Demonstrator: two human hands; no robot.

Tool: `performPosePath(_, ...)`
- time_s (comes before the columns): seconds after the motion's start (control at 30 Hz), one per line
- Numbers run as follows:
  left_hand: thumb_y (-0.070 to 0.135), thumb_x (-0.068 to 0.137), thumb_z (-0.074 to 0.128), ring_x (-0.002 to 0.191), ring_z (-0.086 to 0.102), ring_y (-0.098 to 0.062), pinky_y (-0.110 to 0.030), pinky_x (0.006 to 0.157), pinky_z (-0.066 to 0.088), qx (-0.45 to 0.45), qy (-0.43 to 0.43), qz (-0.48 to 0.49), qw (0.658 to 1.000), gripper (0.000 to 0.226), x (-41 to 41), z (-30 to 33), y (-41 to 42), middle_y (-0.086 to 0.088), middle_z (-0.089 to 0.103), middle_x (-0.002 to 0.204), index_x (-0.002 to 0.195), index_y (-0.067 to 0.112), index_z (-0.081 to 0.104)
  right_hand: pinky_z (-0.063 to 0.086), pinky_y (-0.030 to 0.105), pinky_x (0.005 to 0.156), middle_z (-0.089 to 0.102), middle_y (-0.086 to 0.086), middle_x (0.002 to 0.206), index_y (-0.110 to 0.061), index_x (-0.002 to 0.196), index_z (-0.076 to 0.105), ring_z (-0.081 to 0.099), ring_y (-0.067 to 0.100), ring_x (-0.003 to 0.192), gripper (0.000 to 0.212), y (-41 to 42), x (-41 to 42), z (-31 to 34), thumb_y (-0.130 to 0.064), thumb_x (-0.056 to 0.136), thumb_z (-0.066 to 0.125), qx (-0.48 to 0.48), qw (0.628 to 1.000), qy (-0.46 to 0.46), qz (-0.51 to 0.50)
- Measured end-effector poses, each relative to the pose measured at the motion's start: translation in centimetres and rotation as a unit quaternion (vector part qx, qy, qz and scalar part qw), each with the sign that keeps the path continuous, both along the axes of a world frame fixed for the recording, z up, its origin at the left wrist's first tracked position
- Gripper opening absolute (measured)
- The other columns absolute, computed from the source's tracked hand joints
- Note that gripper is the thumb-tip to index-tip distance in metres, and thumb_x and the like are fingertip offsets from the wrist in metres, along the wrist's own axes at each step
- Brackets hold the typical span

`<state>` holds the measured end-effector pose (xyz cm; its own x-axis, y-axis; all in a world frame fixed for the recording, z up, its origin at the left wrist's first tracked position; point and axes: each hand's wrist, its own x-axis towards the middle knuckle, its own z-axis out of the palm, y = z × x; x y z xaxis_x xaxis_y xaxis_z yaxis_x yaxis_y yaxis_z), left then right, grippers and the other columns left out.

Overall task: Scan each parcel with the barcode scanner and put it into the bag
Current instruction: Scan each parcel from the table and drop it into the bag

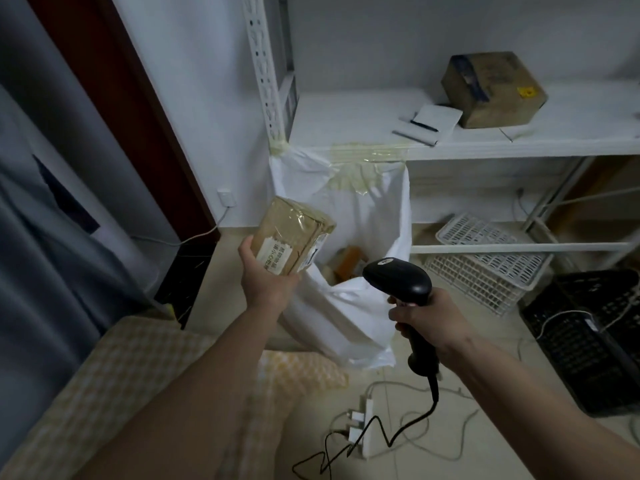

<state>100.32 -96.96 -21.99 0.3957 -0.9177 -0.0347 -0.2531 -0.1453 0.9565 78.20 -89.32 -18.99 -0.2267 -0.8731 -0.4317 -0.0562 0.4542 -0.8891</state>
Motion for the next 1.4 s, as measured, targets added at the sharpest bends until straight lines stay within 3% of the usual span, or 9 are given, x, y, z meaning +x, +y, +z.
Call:
performPosePath(0.43, 0.000, 0.062, 0.084, 0.108, 0.060, -0.022, -0.041, 0.088, 0.057, 0.064, -0.047, -0.025, 0.997, 0.100, -2.8, -2.9, -11.5, -0.002, 0.057, 0.122, 0.138, 0.032, 0.027, 0.045, 0.033, 0.056, 0.059, 0.012, 0.066, 0.002, 0.078, 0.065, 0.054, 0.023, 0.053, 0.013, -13.0, -3.0, -4.2, 0.014, 0.073, 0.065, 0.040, 0.999, -0.012, -0.003)
performPosePath(0.53, 0.000, 0.064, 0.084, 0.113, 0.055, -0.021, -0.034, 0.090, 0.054, 0.078, -0.043, -0.009, 0.996, 0.100, -4.3, -4.0, -14.4, -0.002, 0.053, 0.128, 0.139, 0.030, 0.025, 0.044, 0.034, 0.057, 0.057, 0.014, 0.064, 0.002, 0.078, 0.064, 0.053, 0.024, 0.052, 0.013, -17.2, -4.1, -5.4, 0.014, 0.072, 0.064, 0.063, 0.998, -0.021, 0.025)
performPosePath(0.7, 0.009, 0.061, 0.090, 0.102, 0.051, -0.017, -0.028, 0.074, 0.057, 0.125, -0.024, 0.019, 0.992, 0.102, -8.3, -6.7, -20.9, 0.005, 0.045, 0.114, 0.136, 0.025, 0.024, 0.043, 0.035, 0.061, 0.056, 0.013, 0.057, -0.003, 0.068, 0.062, 0.052, 0.028, 0.059, 0.017, -24.2, -7.1, -7.6, 0.014, 0.069, 0.061, 0.089, 0.993, -0.017, 0.074)
performPosePath(0.8, 0.013, 0.057, 0.094, 0.102, 0.049, -0.015, -0.026, 0.087, 0.050, 0.177, 0.002, 0.044, 0.983, 0.106, -10.7, -9.3, -24.1, 0.006, 0.044, 0.115, 0.135, 0.021, 0.022, 0.047, 0.036, 0.063, 0.060, 0.016, 0.064, 0.001, 0.079, 0.066, 0.056, 0.030, 0.062, 0.014, -27.6, -8.9, -8.9, 0.012, 0.072, 0.062, 0.099, 0.989, -0.006, 0.108)
performPosePath(0.97, 0.013, 0.051, 0.095, 0.122, 0.045, -0.033, -0.033, 0.091, 0.045, 0.248, 0.016, 0.108, 0.963, 0.113, -13.0, -14.3, -27.4, -0.016, 0.041, 0.136, 0.136, 0.016, 0.021, 0.048, 0.034, 0.061, 0.062, 0.016, 0.065, 0.000, 0.081, 0.067, 0.058, 0.025, 0.058, 0.010, -31.6, -11.2, -10.9, 0.009, 0.076, 0.064, 0.107, 0.986, 0.009, 0.130)
performPosePath(1.1, 0.014, 0.059, 0.092, 0.125, 0.042, -0.037, -0.034, 0.089, 0.044, 0.276, -0.021, 0.120, 0.953, 0.112, -13.2, -16.7, -28.2, -0.019, 0.035, 0.143, 0.141, 0.018, 0.017, 0.048, 0.034, 0.063, 0.061, 0.014, 0.064, 0.001, 0.082, 0.066, 0.057, 0.025, 0.059, 0.010, -33.4, -12.0, -12.4, 0.008, 0.075, 0.065, 0.127, 0.980, 0.013, 0.153)
performPosePath(1.17, 0.017, 0.072, 0.085, 0.139, 0.023, -0.040, -0.041, 0.103, 0.039, 0.411, -0.080, 0.060, 0.906, 0.118, -13.2, -16.6, -27.8, -0.021, 0.008, 0.156, 0.151, 0.024, -0.002, 0.048, 0.034, 0.062, 0.061, 0.015, 0.064, 0.002, 0.083, 0.066, 0.058, 0.024, 0.057, 0.011, -33.7, -12.2, -13.1, 0.010, 0.075, 0.064, 0.134, 0.979, 0.010, 0.156)
performPosePath(1.23, 0.032, 0.080, 0.079, 0.145, 0.007, -0.044, -0.051, 0.114, 0.025, 0.550, -0.168, -0.008, 0.818, 0.118, -13.0, -16.3, -26.5, -0.025, -0.008, 0.157, 0.153, 0.020, -0.013, 0.048, 0.035, 0.062, 0.061, 0.016, 0.064, 0.003, 0.083, 0.066, 0.058, 0.023, 0.056, 0.012, -33.9, -12.4, -13.5, 0.010, 0.074, 0.065, 0.139, 0.977, 0.010, 0.161)
performPosePath(1.4, 0.060, 0.058, 0.075, 0.131, 0.043, -0.040, -0.051, 0.109, 0.037, 0.628, -0.215, -0.130, 0.737, 0.100, -12.4, -15.9, -23.8, -0.021, 0.043, 0.143, 0.140, 0.010, 0.046, 0.051, 0.032, 0.063, 0.064, 0.013, 0.066, -0.001, 0.087, 0.067, 0.060, 0.021, 0.059, 0.013, -34.0, -11.8, -13.2, 0.007, 0.076, 0.066, 0.142, 0.969, 0.020, 0.204)
